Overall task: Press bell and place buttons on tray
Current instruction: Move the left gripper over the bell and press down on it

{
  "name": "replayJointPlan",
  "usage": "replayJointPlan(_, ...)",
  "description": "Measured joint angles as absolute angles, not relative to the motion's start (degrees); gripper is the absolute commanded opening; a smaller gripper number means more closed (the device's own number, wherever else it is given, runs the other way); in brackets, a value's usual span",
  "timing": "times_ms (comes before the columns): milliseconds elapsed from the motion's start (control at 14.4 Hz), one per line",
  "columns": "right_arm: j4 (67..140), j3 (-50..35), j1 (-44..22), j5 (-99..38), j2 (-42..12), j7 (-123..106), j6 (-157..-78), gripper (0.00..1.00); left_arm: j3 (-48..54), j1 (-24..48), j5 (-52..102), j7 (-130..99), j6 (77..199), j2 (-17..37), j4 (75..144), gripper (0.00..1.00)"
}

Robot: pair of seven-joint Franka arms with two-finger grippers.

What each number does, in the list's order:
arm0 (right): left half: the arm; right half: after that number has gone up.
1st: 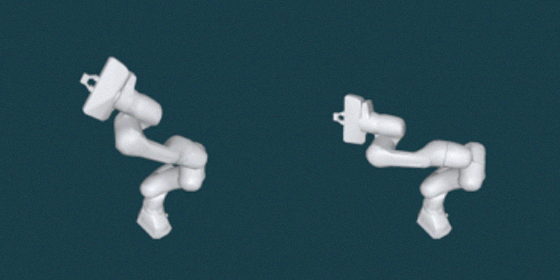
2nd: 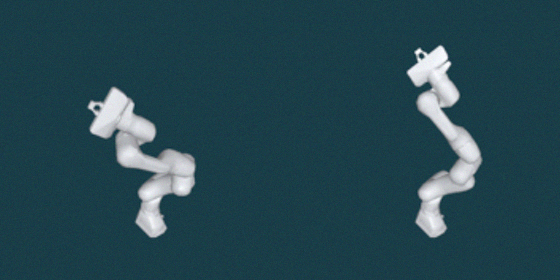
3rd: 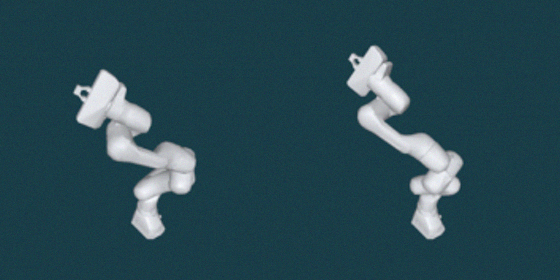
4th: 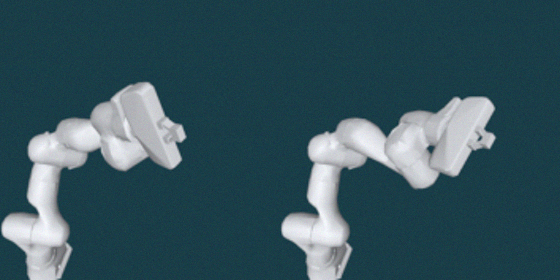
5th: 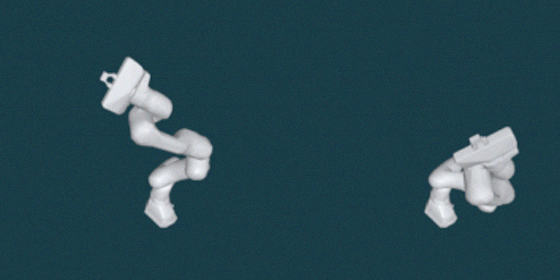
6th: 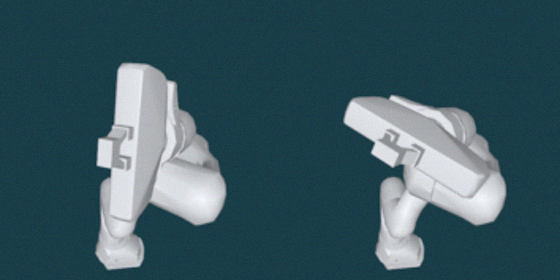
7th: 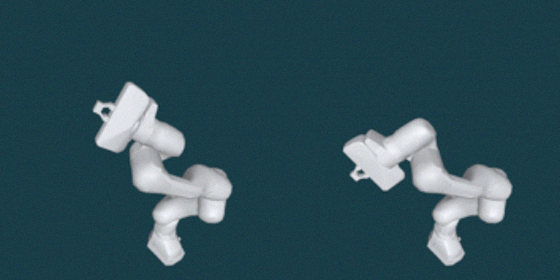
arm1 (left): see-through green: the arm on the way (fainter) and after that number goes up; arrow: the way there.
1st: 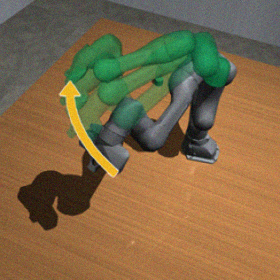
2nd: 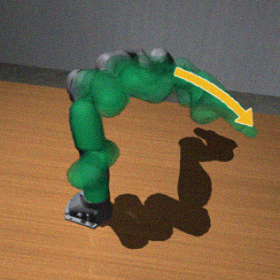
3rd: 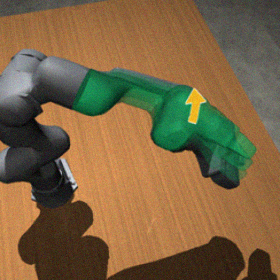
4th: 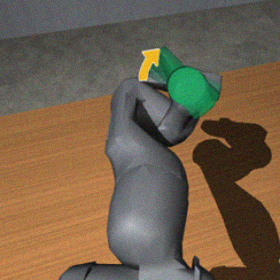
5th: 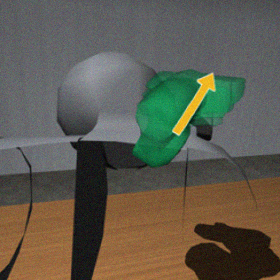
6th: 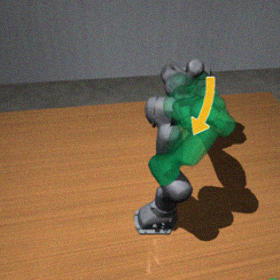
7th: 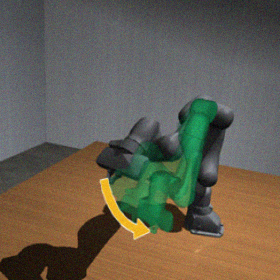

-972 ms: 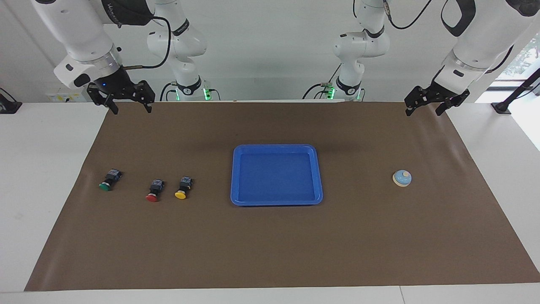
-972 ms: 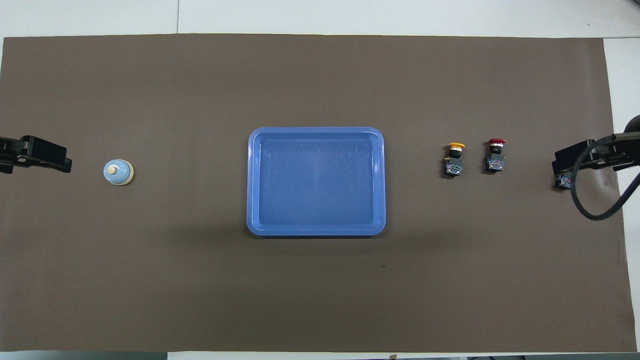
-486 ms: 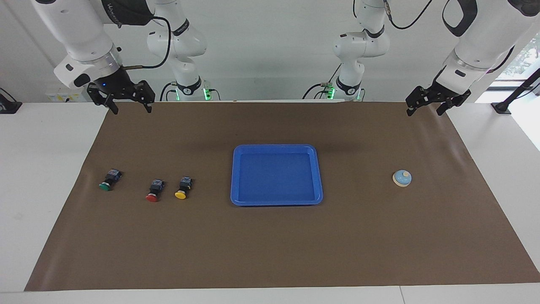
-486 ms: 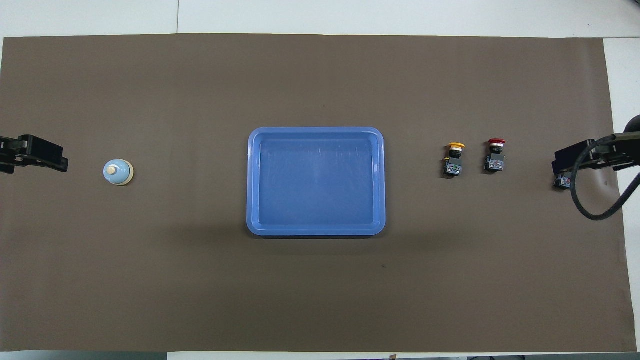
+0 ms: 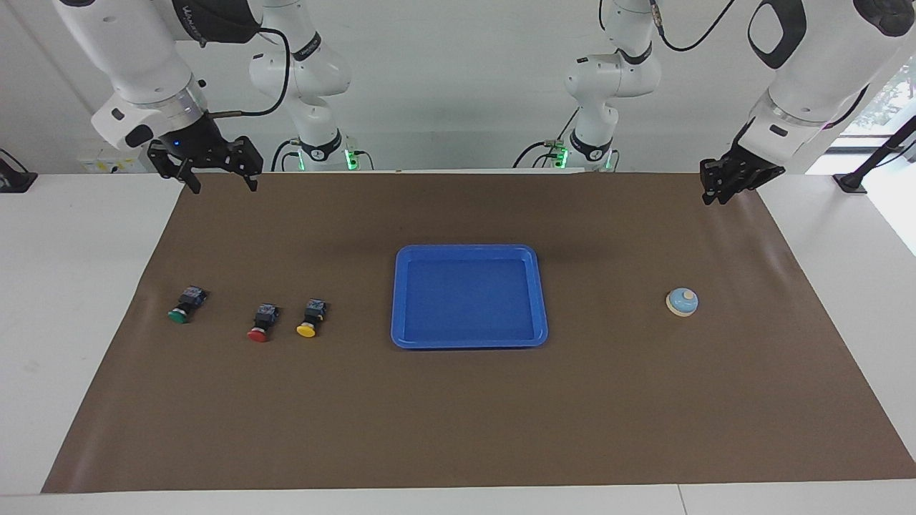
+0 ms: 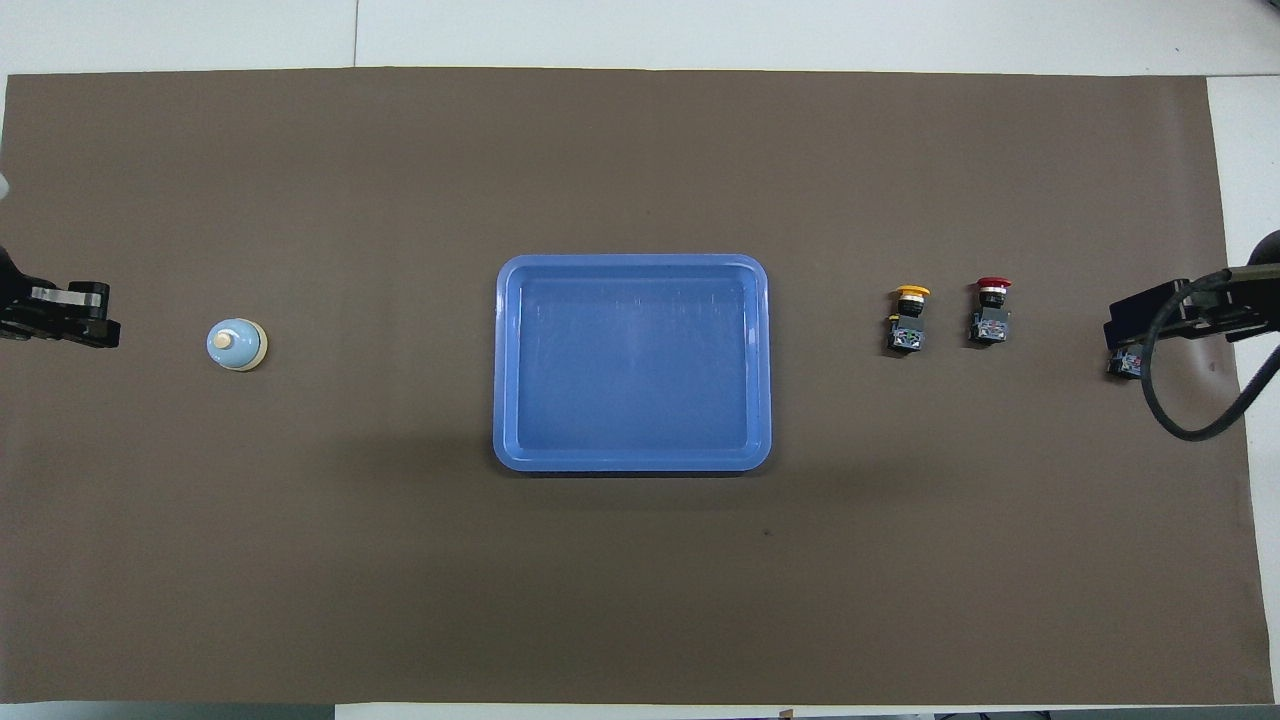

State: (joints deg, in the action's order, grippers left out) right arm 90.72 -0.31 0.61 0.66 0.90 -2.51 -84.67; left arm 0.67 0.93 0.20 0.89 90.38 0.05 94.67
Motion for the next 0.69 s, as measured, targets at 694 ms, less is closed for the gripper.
replayJointPlan(694,90.7,-0.3,0.6,0.7,0.9,-2.5,-84.7,1.00,0.5,-2.2,0.2,1.7,111.1,7.3,106.2,0.00)
